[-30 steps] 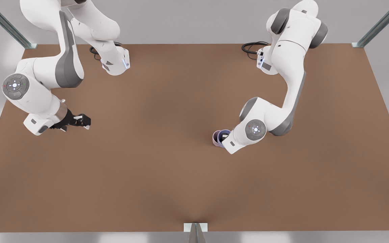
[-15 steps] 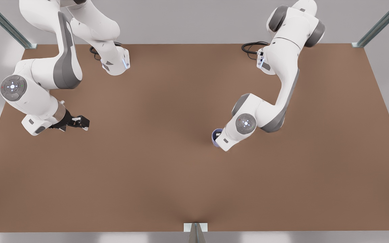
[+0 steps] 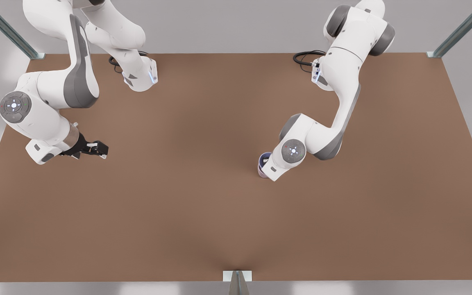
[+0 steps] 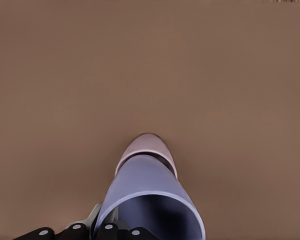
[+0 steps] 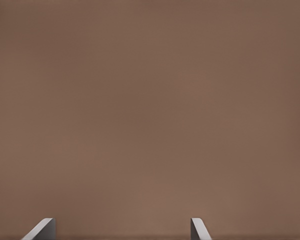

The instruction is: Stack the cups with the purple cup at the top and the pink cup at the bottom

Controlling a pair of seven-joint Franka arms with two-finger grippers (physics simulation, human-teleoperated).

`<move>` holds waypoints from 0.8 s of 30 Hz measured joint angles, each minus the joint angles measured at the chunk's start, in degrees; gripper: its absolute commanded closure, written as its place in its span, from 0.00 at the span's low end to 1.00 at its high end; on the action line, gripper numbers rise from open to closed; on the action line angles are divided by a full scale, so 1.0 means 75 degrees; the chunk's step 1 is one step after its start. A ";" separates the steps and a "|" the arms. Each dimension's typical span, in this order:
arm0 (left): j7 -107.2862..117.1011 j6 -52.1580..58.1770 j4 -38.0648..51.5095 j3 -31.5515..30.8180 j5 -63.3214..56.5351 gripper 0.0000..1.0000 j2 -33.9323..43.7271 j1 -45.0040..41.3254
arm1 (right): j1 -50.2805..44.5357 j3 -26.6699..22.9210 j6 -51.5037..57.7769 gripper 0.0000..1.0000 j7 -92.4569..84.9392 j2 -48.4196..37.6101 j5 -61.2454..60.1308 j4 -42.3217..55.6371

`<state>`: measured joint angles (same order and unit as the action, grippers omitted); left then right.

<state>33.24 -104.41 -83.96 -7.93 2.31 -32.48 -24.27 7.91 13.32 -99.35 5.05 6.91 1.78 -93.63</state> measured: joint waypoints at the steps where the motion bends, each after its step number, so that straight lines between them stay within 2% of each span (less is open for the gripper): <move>1: 0.0018 -0.0024 -0.0015 -0.0004 0.0000 0.79 -0.0016 0.0003 | 0.0002 0.0000 0.0000 0.00 0.0007 0.0000 -0.0008 0.0000; 4: 0.0064 -0.0110 -0.0084 -0.0002 0.0000 0.79 -0.0043 0.0035 | -0.0002 0.0000 0.0001 0.00 0.0026 -0.0002 -0.0022 0.0000; 5: 0.0075 -0.0131 -0.0104 0.0001 0.0000 0.68 -0.0044 0.0044 | -0.0004 0.0000 0.0002 0.00 0.0032 -0.0001 -0.0024 0.0000; 6: 0.0084 -0.0150 -0.0117 0.0003 0.0002 0.40 -0.0041 0.0052 | -0.0005 0.0000 0.0002 0.00 0.0037 -0.0002 -0.0026 0.0005; 8: 0.0092 -0.0187 -0.0129 0.0005 0.0023 0.01 -0.0039 0.0058 | -0.0009 0.0000 0.0002 0.00 0.0047 -0.0001 -0.0029 0.0010; 19: 0.0048 -0.0156 -0.0018 0.0021 0.0048 0.01 0.0118 0.0216 | -0.0023 0.0009 -0.0007 0.00 0.0086 -0.0010 -0.0032 0.0020; 24: -0.0378 0.1478 0.2124 0.0174 -0.0065 0.01 0.0439 0.1361 | -0.0026 0.0012 -0.0008 0.00 0.0097 -0.0009 -0.0032 0.0024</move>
<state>30.40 -93.32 -68.03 -6.63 1.82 -29.18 -14.06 7.71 13.41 -99.42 5.77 6.85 1.53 -93.46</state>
